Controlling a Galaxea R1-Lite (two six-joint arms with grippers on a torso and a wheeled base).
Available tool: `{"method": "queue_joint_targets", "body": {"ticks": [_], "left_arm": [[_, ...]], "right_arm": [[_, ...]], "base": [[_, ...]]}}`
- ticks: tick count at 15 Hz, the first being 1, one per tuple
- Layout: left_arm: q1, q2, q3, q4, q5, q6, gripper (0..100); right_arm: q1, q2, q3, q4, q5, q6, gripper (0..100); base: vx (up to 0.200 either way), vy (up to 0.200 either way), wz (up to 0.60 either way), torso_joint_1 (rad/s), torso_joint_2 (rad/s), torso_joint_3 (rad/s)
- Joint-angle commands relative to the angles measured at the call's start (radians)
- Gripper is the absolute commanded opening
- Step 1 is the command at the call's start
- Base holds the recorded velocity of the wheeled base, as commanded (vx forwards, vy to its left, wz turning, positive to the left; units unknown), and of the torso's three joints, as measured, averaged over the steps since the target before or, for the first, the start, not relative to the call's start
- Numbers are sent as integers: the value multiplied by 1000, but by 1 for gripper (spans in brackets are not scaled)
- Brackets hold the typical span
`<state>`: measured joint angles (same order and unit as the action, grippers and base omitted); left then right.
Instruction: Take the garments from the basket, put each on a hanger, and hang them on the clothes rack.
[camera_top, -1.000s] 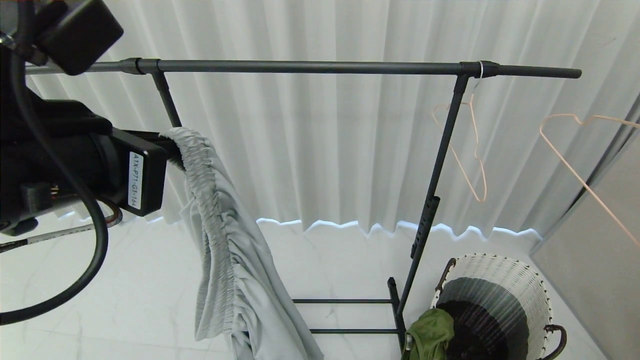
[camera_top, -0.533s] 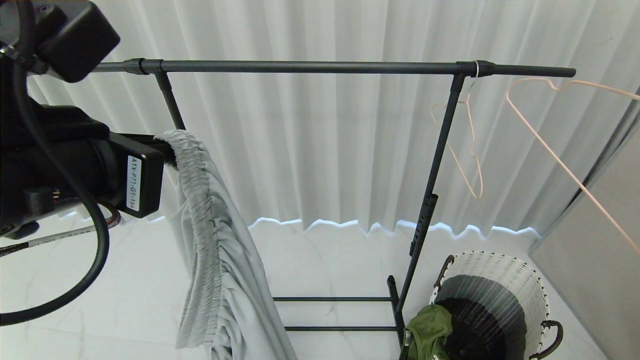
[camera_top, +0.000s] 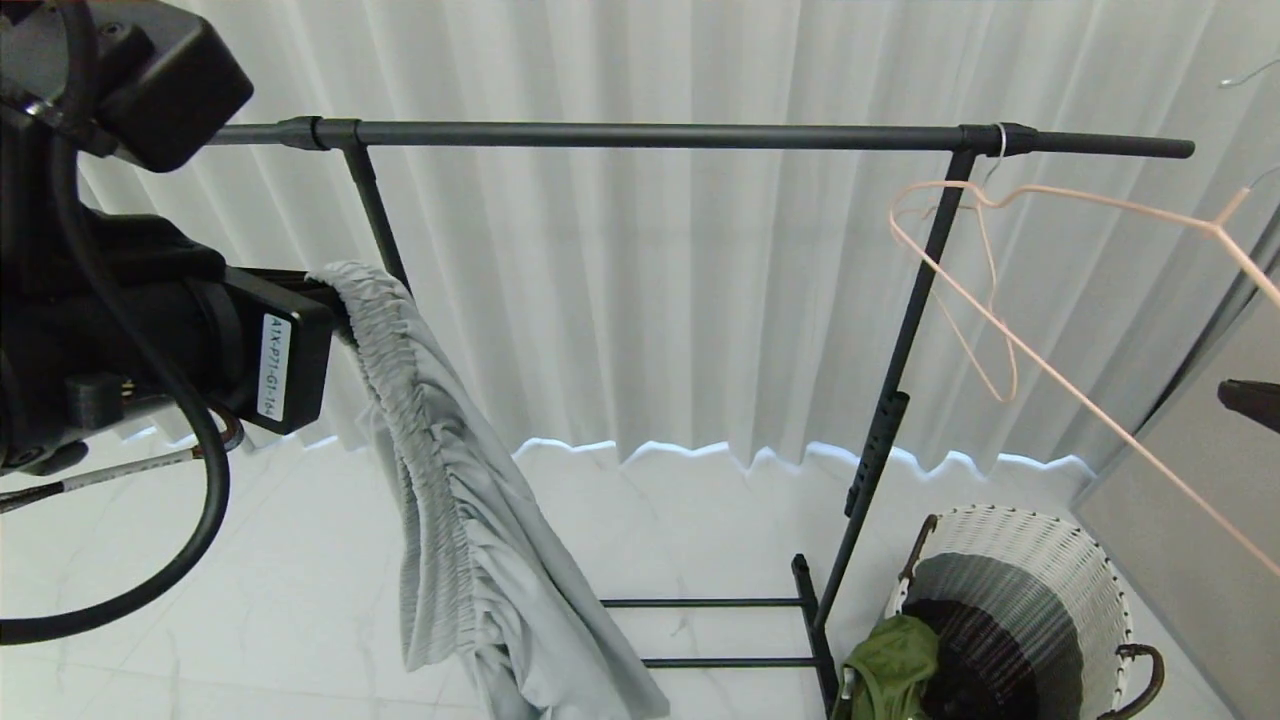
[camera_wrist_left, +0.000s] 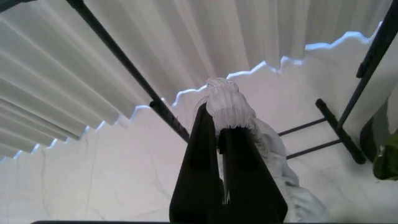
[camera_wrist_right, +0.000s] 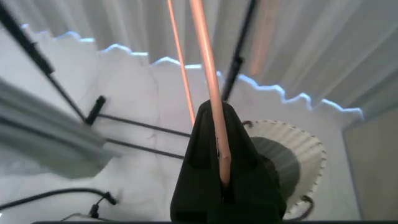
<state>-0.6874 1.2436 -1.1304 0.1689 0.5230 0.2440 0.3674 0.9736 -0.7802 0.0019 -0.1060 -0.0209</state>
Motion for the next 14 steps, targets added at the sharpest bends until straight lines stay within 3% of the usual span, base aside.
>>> {"method": "queue_joint_targets", "body": {"ticks": [1, 5, 9, 14], "left_arm": [[0, 4, 1, 0, 0, 0, 0], [-3, 11, 9, 0, 0, 0, 0], [-18, 23, 18, -2, 0, 34, 0], [-20, 132, -40, -8, 43, 9, 0]], "right_arm": [[36, 2, 21, 0, -1, 1, 0], [191, -50, 87, -5, -1, 6, 0], [423, -125, 179, 6, -3, 15, 0], [643, -89, 185, 6, -3, 119, 0]], "base": [[0, 200, 0, -2, -2, -2], [0, 50, 0, 1, 2, -1], [0, 0, 0, 0, 0, 0], [0, 0, 0, 0, 0, 0]]}}
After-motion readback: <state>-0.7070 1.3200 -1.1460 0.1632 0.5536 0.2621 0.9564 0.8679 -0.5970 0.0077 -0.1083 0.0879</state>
